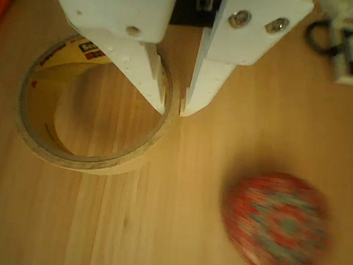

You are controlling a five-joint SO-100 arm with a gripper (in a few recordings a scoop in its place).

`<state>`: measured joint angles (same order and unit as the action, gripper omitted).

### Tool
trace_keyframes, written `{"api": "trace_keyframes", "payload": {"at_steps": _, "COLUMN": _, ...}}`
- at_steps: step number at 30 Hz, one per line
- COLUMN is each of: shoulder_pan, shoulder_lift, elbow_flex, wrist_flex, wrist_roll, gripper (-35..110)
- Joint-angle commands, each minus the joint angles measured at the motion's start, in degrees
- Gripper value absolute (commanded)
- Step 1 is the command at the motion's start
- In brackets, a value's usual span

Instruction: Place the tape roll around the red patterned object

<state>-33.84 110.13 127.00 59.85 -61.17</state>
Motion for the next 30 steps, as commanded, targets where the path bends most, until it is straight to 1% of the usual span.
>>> {"api": "trace_keyframes", "payload": {"at_steps": 1, "shoulder_pan": 0.6, "shoulder_lift": 8.1, "elbow_flex": -7.6, "wrist_flex": 9.8, "wrist_roll": -3.2, "gripper": 0}}
{"api": "trace_keyframes", "payload": {"at_steps": 4, "shoulder_pan": 1.8, "shoulder_lift": 11.7, "elbow_flex": -10.1, "wrist_flex": 14.9, "wrist_roll": -6.6, "gripper": 0}}
{"api": "trace_keyframes", "payload": {"at_steps": 9, "shoulder_pan": 1.2, "shoulder_lift": 12.6, "elbow_flex": -17.0, "wrist_flex": 16.3, "wrist_roll": -10.3, "gripper": 0}}
{"api": "trace_keyframes", "payload": {"at_steps": 12, "shoulder_pan": -0.6, "shoulder_lift": 4.7, "elbow_flex": -27.9, "wrist_flex": 15.8, "wrist_roll": -12.9, "gripper": 0}}
{"api": "trace_keyframes", "payload": {"at_steps": 15, "shoulder_pan": -2.8, "shoulder_lift": -7.2, "elbow_flex": -43.6, "wrist_flex": 15.7, "wrist_roll": -14.2, "gripper": 0}}
{"api": "trace_keyframes", "payload": {"at_steps": 18, "shoulder_pan": -5.4, "shoulder_lift": -18.5, "elbow_flex": -55.9, "wrist_flex": 15.7, "wrist_roll": -12.6, "gripper": 0}}
{"api": "trace_keyframes", "payload": {"at_steps": 21, "shoulder_pan": -8.1, "shoulder_lift": -25.9, "elbow_flex": -61.6, "wrist_flex": 15.7, "wrist_roll": -8.6, "gripper": 0}}
{"api": "trace_keyframes", "payload": {"at_steps": 23, "shoulder_pan": -9.8, "shoulder_lift": -29.0, "elbow_flex": -62.6, "wrist_flex": 15.6, "wrist_roll": -5.4, "gripper": 0}}
{"api": "trace_keyframes", "payload": {"at_steps": 25, "shoulder_pan": -11.1, "shoulder_lift": -29.9, "elbow_flex": -59.9, "wrist_flex": 13.0, "wrist_roll": -3.3, "gripper": 0}}
{"api": "trace_keyframes", "payload": {"at_steps": 30, "shoulder_pan": -12.5, "shoulder_lift": -29.3, "elbow_flex": -46.1, "wrist_flex": 2.0, "wrist_roll": -0.1, "gripper": 0}}
